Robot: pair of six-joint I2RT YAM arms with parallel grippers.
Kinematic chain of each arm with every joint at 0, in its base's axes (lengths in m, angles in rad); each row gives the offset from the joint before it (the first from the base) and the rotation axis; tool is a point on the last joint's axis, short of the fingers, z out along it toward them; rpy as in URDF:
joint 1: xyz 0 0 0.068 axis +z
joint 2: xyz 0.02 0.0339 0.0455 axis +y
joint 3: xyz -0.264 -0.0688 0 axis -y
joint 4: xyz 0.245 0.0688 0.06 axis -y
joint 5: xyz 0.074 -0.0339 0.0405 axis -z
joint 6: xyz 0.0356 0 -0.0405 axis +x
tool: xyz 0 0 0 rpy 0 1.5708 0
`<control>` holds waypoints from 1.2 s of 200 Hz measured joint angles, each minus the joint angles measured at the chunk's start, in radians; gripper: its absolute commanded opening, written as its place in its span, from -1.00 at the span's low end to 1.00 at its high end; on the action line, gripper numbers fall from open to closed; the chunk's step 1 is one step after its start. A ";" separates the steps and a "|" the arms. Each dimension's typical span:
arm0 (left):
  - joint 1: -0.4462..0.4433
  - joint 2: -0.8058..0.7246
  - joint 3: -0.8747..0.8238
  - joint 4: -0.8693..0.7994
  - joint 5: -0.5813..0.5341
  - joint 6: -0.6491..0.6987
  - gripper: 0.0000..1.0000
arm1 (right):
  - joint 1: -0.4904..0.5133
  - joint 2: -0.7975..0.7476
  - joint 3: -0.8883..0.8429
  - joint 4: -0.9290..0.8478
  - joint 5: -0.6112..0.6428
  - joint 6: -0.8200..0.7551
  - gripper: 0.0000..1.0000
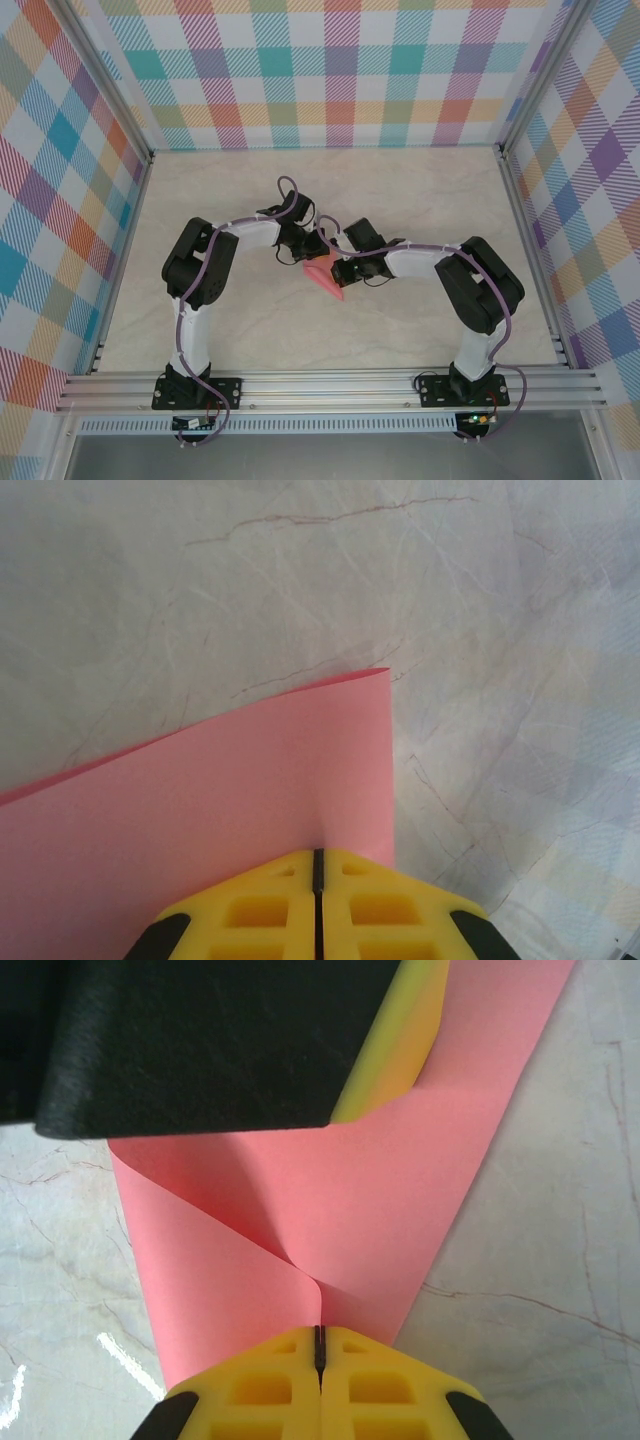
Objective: Fold a paper plane with a square sheet of paper (fold left side to right side)
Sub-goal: Third fold the triangle at the center of the table.
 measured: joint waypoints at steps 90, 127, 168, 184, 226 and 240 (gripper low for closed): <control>-0.001 0.003 0.005 0.000 0.000 0.000 -0.86 | 0.000 0.026 0.042 -0.041 0.017 -0.004 -1.00; -0.002 0.004 0.005 0.000 0.000 0.000 -0.85 | -0.001 0.032 0.049 -0.051 0.010 -0.004 -1.00; -0.002 0.006 0.018 -0.019 -0.004 0.014 -0.71 | -0.005 0.034 0.049 -0.051 -0.002 -0.004 -1.00; -0.002 0.012 0.035 -0.035 0.001 0.021 -0.63 | -0.005 0.034 0.047 -0.050 -0.002 -0.004 -1.00; 0.018 0.043 0.118 -0.122 0.003 0.045 -0.50 | -0.004 0.034 0.045 -0.049 -0.004 -0.008 -1.00; 0.040 0.057 0.155 -0.145 0.009 0.049 -0.46 | -0.001 0.034 0.045 -0.049 -0.003 -0.011 -1.00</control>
